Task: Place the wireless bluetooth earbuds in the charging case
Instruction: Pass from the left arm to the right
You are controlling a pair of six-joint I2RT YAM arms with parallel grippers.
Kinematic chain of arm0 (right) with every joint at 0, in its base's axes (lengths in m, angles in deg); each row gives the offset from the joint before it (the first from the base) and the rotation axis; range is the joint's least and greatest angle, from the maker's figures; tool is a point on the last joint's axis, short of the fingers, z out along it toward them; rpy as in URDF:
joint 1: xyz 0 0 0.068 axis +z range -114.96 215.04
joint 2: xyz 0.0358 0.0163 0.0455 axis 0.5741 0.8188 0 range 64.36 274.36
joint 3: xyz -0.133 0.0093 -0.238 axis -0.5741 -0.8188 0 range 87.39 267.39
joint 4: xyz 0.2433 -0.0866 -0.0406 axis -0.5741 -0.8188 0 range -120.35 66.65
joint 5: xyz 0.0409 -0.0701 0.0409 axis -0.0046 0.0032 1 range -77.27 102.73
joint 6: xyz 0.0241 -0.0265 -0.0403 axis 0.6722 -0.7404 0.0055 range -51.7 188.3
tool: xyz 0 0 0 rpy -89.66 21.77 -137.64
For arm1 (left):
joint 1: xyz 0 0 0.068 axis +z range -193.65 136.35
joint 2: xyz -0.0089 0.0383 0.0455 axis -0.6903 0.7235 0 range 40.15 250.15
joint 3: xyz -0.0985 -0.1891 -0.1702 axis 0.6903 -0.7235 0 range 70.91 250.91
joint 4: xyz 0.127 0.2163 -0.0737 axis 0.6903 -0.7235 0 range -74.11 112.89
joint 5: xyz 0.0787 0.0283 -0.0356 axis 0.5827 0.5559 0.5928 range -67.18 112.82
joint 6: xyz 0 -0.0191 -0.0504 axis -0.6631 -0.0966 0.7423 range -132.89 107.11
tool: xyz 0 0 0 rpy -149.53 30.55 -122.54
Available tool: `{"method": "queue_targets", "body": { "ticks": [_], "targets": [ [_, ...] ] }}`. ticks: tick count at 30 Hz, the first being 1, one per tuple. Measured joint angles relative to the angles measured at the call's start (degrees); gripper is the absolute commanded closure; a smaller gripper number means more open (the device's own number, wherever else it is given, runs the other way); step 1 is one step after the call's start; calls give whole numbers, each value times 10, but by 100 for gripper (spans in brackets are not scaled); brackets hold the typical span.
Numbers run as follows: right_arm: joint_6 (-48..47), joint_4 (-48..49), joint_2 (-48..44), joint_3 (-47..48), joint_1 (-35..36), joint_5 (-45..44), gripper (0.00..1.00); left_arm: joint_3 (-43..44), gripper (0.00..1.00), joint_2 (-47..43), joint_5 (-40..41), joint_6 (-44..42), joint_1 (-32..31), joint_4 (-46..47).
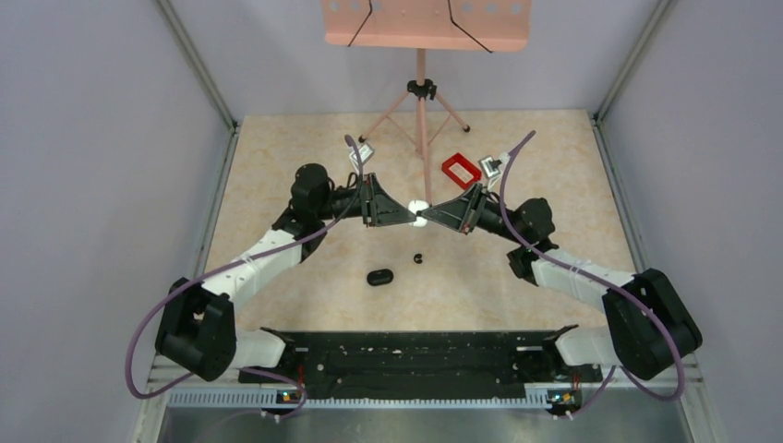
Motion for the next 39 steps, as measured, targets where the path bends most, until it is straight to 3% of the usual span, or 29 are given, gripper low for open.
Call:
{"method": "queue_targets", "body": {
  "ticks": [6, 8, 10, 12, 14, 24, 30, 31, 33, 35, 36, 37, 38, 39],
  "targets": [
    [19, 19, 14, 0, 0, 7, 100, -4, 90, -10, 5, -3, 3, -8],
    [20, 19, 14, 3, 0, 12, 100, -4, 100, -19, 10, -9, 2, -20],
    [21, 19, 14, 5, 0, 15, 99, -4, 100, -25, 13, -15, 1, -26],
    [19, 15, 14, 9, 0, 19, 82, -4, 100, -28, 15, -17, 1, -30],
    [19, 11, 14, 12, 0, 22, 73, -4, 100, -30, 16, -18, 1, -31],
    [19, 0, 17, 23, 6, 29, 64, -4, 100, -30, 19, -21, 1, -36],
    [19, -2, 28, 31, 14, 34, 69, -4, 100, -30, 19, -20, 1, -36],
    [19, -2, 29, 31, 14, 34, 74, -4, 100, -30, 19, -20, 1, -36],
    [21, -1, 33, 34, 14, 36, 97, -4, 100, -30, 18, -20, 1, -36],
    [24, 2, 37, 34, 14, 37, 100, -4, 100, -31, 19, -20, 2, -36],
    [24, 5, 39, 34, 14, 38, 100, -4, 97, -31, 19, -19, 2, -37],
    [25, 8, 41, 34, 14, 38, 100, -4, 88, -32, 19, -17, 3, -37],
    [26, 10, 42, 34, 14, 38, 100, -4, 75, -32, 19, -18, 3, -37],
    [27, 11, 42, 34, 14, 37, 100, -4, 55, -33, 19, -19, 3, -39]
  ]
}}
